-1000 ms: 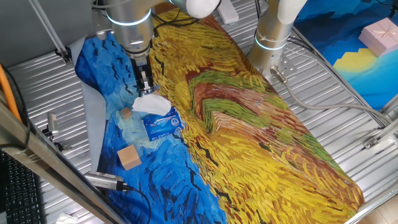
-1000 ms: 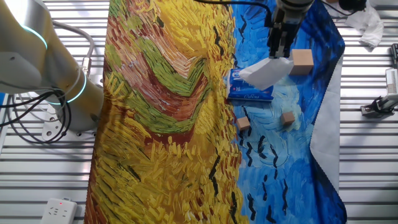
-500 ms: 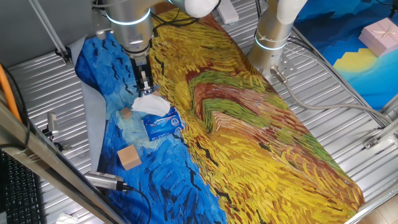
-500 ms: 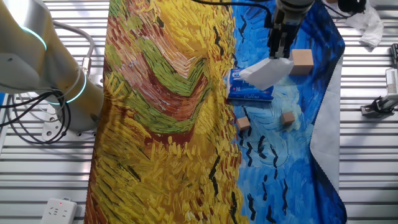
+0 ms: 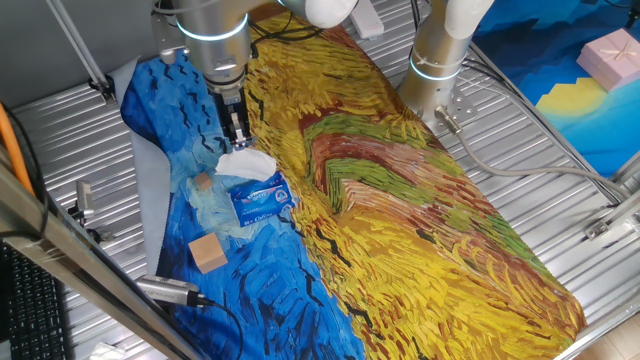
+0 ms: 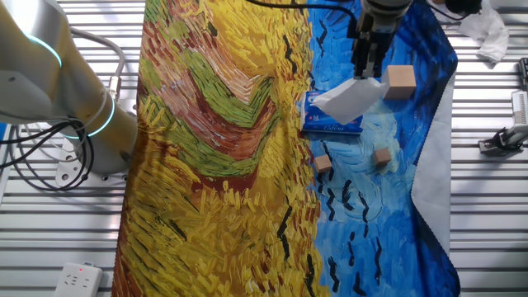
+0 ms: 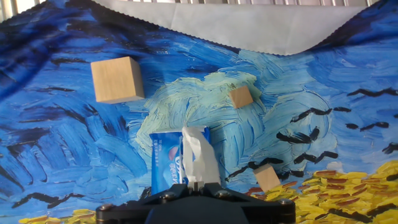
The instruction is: Pull out a napkin
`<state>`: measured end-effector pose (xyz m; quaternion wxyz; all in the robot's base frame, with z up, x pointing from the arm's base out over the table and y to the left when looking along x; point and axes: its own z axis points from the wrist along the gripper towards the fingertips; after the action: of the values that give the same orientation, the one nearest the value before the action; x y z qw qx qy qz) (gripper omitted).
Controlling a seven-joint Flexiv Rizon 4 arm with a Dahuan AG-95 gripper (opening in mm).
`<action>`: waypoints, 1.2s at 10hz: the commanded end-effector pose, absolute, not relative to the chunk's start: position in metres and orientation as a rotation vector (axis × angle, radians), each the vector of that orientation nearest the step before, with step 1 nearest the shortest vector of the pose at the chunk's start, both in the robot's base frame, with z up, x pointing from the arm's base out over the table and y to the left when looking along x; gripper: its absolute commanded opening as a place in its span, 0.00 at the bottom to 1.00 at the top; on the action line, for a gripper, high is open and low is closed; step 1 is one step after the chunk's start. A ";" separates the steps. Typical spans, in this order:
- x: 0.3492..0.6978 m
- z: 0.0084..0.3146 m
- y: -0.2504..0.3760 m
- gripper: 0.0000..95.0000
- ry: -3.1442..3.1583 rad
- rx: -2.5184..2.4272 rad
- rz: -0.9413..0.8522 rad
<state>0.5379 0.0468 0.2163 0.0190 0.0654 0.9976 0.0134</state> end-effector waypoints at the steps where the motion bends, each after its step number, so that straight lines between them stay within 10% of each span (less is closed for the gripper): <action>1: 0.537 0.216 0.047 0.00 3.084 0.209 0.041; 12: 0.538 0.215 0.047 0.00 3.085 0.199 0.038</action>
<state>0.5385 0.0470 0.2150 0.0246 0.0652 0.9975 0.0123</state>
